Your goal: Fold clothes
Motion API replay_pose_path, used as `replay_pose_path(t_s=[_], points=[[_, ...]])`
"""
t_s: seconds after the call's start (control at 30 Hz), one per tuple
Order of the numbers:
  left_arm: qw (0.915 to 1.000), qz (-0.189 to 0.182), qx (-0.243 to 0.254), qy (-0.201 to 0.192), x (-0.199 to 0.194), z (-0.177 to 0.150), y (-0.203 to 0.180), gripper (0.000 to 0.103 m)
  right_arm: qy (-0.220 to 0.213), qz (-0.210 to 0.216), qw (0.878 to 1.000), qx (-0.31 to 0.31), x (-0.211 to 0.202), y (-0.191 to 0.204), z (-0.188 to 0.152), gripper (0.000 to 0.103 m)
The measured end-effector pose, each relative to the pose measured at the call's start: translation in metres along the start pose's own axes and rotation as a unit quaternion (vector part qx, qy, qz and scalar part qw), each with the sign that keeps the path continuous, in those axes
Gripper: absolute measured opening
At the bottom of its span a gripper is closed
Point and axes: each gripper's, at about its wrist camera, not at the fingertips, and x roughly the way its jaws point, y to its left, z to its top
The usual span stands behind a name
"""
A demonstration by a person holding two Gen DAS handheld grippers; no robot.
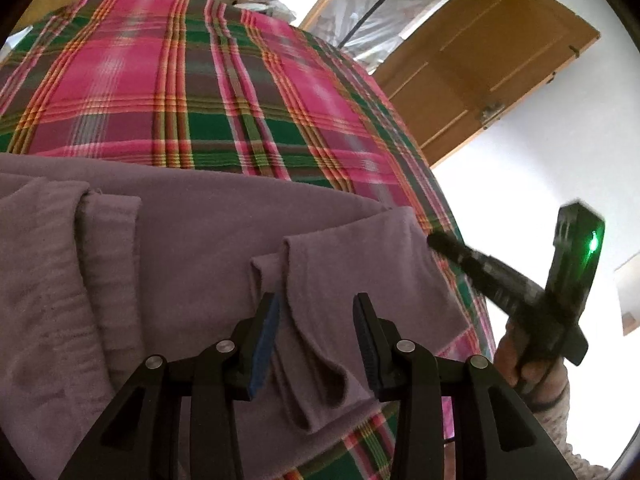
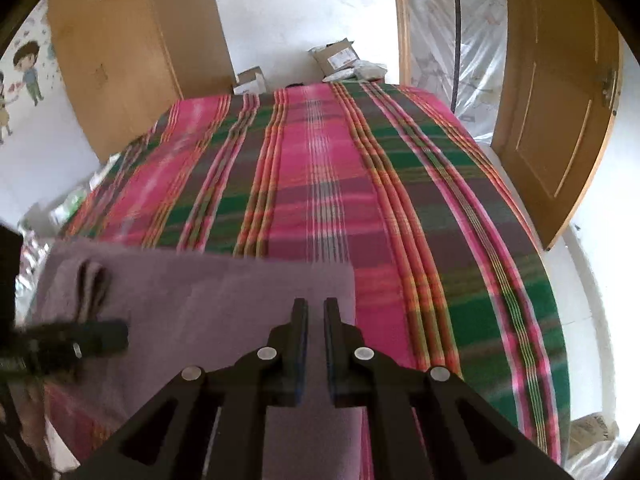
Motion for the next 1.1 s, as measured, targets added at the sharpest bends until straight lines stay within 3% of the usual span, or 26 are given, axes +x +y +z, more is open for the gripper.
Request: replay_pose_path(t_s=[0.23, 0.37, 0.63, 0.83, 1.1], points=[[0.9997, 0.022, 0.007, 0.006, 0.000, -0.008, 0.002, 0.040, 0.000, -0.007, 1.000, 0.005, -0.003, -0.002, -0.027, 0.007], [0.9998, 0.015, 0.013, -0.003, -0.007, -0.010, -0.002, 0.040, -0.022, -0.013, 1.000, -0.009, -0.023, 0.009, -0.032, 0.007], [0.9998, 0.015, 0.015, 0.006, -0.006, -0.017, 0.001, 0.040, -0.007, -0.024, 1.000, -0.016, -0.020, 0.018, -0.045, 0.007], [0.9998, 0.019, 0.007, -0.003, -0.015, -0.019, 0.005, 0.040, -0.010, 0.048, 0.997, -0.059, -0.019, 0.060, -0.047, 0.008], [0.9992, 0.007, -0.017, -0.035, -0.043, -0.015, 0.021, 0.040, -0.012, 0.086, 0.993, -0.079, -0.012, 0.090, -0.052, 0.008]])
